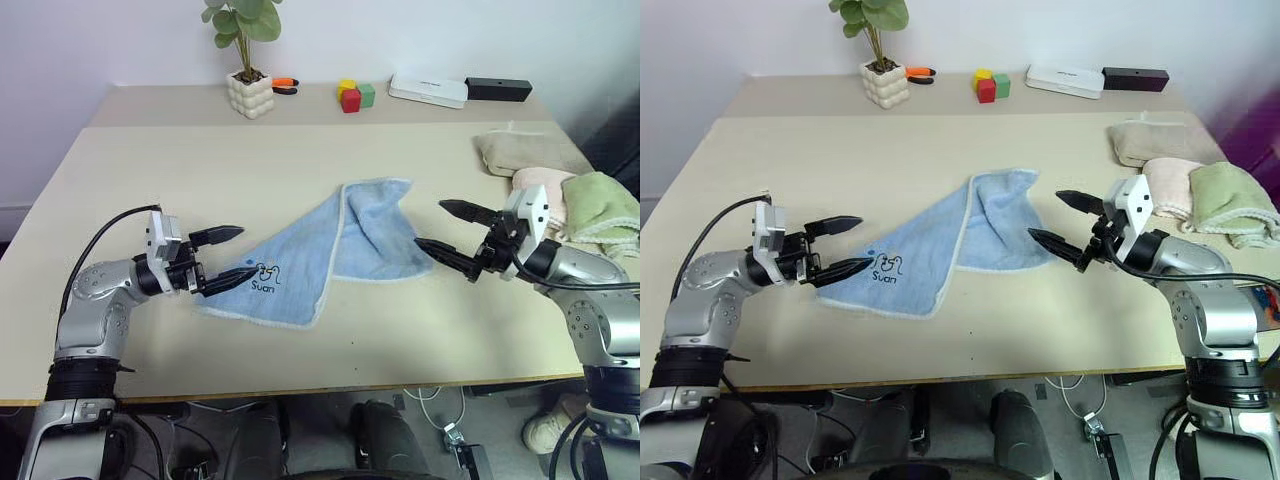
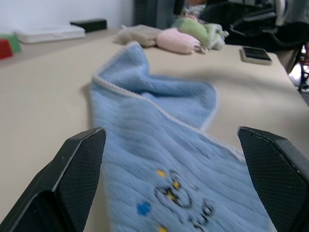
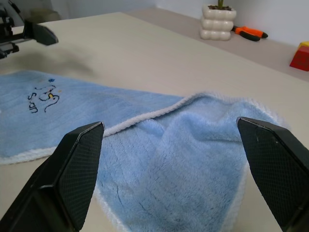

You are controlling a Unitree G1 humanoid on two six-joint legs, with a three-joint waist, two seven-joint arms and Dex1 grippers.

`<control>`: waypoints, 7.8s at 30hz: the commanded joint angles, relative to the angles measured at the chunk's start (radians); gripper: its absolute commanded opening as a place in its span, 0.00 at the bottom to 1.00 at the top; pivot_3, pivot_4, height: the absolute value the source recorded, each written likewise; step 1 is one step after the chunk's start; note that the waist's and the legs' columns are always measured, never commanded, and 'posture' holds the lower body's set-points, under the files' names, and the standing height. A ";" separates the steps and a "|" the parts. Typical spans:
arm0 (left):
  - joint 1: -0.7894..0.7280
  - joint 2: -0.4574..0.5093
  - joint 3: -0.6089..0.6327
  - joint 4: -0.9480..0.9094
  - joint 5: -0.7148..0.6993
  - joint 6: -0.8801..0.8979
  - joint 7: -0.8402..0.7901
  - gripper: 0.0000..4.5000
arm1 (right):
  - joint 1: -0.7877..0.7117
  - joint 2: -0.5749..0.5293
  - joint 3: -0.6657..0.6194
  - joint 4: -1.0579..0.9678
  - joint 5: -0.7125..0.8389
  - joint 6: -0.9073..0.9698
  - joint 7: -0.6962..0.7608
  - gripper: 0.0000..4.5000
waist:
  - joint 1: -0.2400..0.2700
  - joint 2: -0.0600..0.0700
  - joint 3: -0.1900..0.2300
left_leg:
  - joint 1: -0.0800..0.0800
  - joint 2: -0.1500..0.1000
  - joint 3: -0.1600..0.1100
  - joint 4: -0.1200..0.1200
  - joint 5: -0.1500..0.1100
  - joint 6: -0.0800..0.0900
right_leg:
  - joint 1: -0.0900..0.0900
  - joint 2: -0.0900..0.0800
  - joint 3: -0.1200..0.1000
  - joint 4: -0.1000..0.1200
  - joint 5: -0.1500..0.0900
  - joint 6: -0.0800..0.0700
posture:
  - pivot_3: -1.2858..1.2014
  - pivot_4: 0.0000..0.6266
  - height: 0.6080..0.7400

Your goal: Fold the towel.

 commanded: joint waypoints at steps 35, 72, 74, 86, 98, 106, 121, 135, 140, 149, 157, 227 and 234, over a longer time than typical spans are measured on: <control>-0.033 0.021 -0.390 -0.198 0.414 -0.154 0.074 0.99 | -0.055 0.305 0.175 -0.125 -0.119 -0.101 -0.238 1.00 | 0.005 0.002 0.001 | -0.001 0.000 0.000 0.001 0.000 0.000 | 0.000 0.001 0.001 0.001 0.000 0.000 | 0.52 0.24 0.96; -0.031 0.190 -0.061 -0.157 -0.004 0.057 -0.095 0.01 | -0.276 0.241 0.096 0.216 -0.277 -0.119 -0.421 1.00 | -0.003 0.002 0.001 | 0.000 0.000 0.000 0.000 0.000 0.000 | -0.001 0.001 0.001 0.002 -0.001 0.001 | 0.52 0.24 0.96; -0.039 0.212 -0.013 -0.109 0.022 0.012 -0.077 0.01 | -0.325 0.208 0.133 0.325 -0.367 -0.184 -0.432 1.00 | -0.004 0.002 0.001 | 0.000 0.000 0.000 0.001 0.000 0.000 | -0.001 0.001 0.001 0.003 -0.001 0.001 | 0.52 0.24 0.96; -0.045 0.294 0.095 -0.021 0.036 -0.005 -0.066 0.01 | -0.524 0.251 0.172 0.716 -0.419 -0.267 -0.363 1.00 | -0.011 0.003 0.001 | 0.000 0.001 0.001 -0.001 0.000 -0.001 | -0.002 0.001 0.001 0.003 -0.001 0.001 | 0.52 0.24 0.96; -0.016 0.255 0.074 -0.114 0.031 0.028 -0.023 0.01 | -0.811 0.376 0.139 1.248 -0.482 -0.316 -0.642 1.00 | -0.009 0.004 0.002 | -0.001 0.001 0.002 -0.001 0.001 -0.002 | -0.003 0.001 0.001 0.003 -0.001 0.001 | 0.52 0.24 0.96; -0.010 0.255 0.077 -0.125 0.026 0.034 -0.023 0.01 | -0.851 0.410 0.092 1.357 -0.478 -0.310 -0.660 1.00 | -0.023 0.004 0.002 | -0.001 0.001 0.002 -0.003 0.001 -0.002 | -0.003 0.001 0.002 0.003 -0.001 0.001 | 0.52 0.24 0.96; 0.006 0.252 0.074 -0.134 0.033 0.030 -0.027 0.00 | -0.863 0.486 0.077 1.387 -0.506 -0.269 -0.660 0.47 | -0.036 0.004 0.002 | -0.001 0.001 0.002 -0.004 0.002 -0.002 | -0.004 0.001 0.002 0.003 -0.001 0.001 | 0.52 0.24 0.96; -0.070 0.183 0.127 0.002 0.049 -0.032 0.085 0.00 | -0.787 0.376 0.065 1.232 -0.505 -0.403 -0.592 0.01 | -0.030 0.004 0.002 | -0.001 0.000 0.002 -0.003 0.002 -0.003 | -0.004 0.000 0.002 0.003 -0.001 0.001 | 0.52 0.24 0.96; -0.093 0.167 0.143 0.081 0.052 -0.051 0.126 0.00 | -0.631 0.324 0.059 0.919 -0.436 -0.296 -0.447 0.01 | -0.035 0.004 0.002 | -0.001 0.001 0.002 -0.004 0.002 -0.003 | -0.004 0.001 0.002 0.003 -0.001 0.002 | 0.52 0.24 0.96; -0.108 0.148 0.119 0.097 0.053 -0.063 0.097 0.00 | -0.208 0.131 0.157 0.067 -0.305 0.146 -0.182 0.01 | -0.026 0.004 0.002 | -0.001 0.001 0.003 -0.002 0.002 -0.002 | -0.004 0.001 0.001 0.004 -0.001 0.002 | 0.52 0.24 0.96; -0.139 0.134 0.096 0.120 0.057 -0.059 0.072 0.00 | 0.031 -0.011 0.179 -0.219 -0.238 0.274 -0.098 0.01 | -0.010 0.002 0.001 | -0.001 0.001 0.002 -0.002 0.001 -0.002 | -0.003 0.001 0.001 0.002 -0.001 0.002 | 0.52 0.24 0.96; -1.044 0.118 -0.049 1.078 0.525 -0.583 0.594 0.00 | -1.068 0.042 0.147 1.147 -0.558 -0.624 -0.550 0.01 | -0.008 0.001 0.004 | -0.021 0.000 0.004 0.000 0.006 -0.009 | -0.023 0.001 0.001 0.004 0.000 0.004 | 0.52 0.24 0.96; -0.969 0.162 0.043 1.083 0.414 -0.622 0.265 0.00 | -0.779 0.061 0.091 0.789 -0.355 -0.551 -0.240 0.01 | -0.010 0.002 0.003 | -0.015 0.001 0.008 -0.004 0.006 -0.010 | -0.020 0.001 -0.001 0.003 -0.001 0.005 | 0.52 0.24 0.96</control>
